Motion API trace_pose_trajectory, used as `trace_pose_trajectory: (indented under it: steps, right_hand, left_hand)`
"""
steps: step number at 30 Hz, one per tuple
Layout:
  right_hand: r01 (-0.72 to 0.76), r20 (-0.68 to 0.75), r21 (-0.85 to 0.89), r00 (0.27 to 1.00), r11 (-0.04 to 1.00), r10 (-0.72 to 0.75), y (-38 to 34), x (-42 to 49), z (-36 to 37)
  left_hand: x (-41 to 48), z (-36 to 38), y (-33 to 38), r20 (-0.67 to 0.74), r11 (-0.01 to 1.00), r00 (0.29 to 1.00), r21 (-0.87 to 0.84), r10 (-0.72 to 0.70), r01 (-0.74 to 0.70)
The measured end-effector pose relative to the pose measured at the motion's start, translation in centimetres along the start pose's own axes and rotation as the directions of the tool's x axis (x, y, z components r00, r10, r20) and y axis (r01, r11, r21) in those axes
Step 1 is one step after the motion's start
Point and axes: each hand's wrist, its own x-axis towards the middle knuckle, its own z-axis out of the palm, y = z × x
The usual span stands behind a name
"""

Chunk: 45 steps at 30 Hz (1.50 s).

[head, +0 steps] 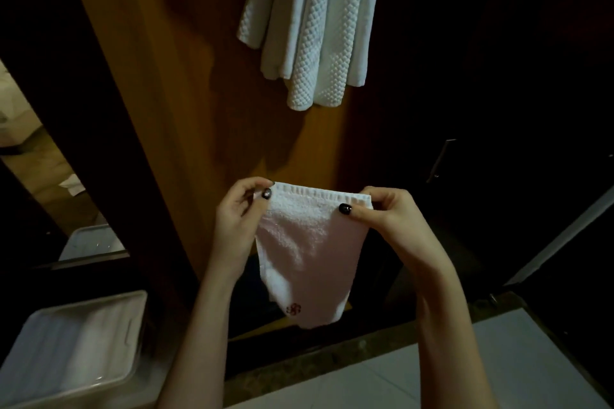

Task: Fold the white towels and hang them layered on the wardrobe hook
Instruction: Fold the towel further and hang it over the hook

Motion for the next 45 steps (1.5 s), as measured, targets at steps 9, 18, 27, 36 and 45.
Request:
trace_pose_trajectory:
  steps: [9,18,27,36,45]
  right_hand:
    - [0.034,0.02,0.185,0.999,0.982,-0.039,2.2,-0.4,-3.9]
    - [0.039,-0.042,0.237,0.999,0.971,-0.03,3.0,-0.6,-5.7]
    - [0.068,-0.079,0.253,0.996,0.965,-0.05,3.1,-0.9,-6.5]
    - [0.025,-0.18,0.028,0.983,0.999,-0.02,4.0,-1.3,-7.2]
    - [-0.011,-0.053,0.223,0.998,0.975,0.024,3.4,-1.7,-5.5]
  left_hand:
    - [-1.7,3.7,0.3,-0.091,0.952,0.972,-0.24,-0.218,0.191]
    - [-3.0,4.8,0.3,-0.094,0.948,0.975,-0.269,-0.199,0.168]
    - [-3.5,5.5,1.2,0.058,0.917,0.984,-0.356,-0.171,0.181]
    - [-4.6,6.1,2.0,0.374,0.866,0.91,-0.379,-0.179,0.326]
    - [-4.7,7.8,2.7,0.571,0.775,0.808,-0.441,-0.147,0.453]
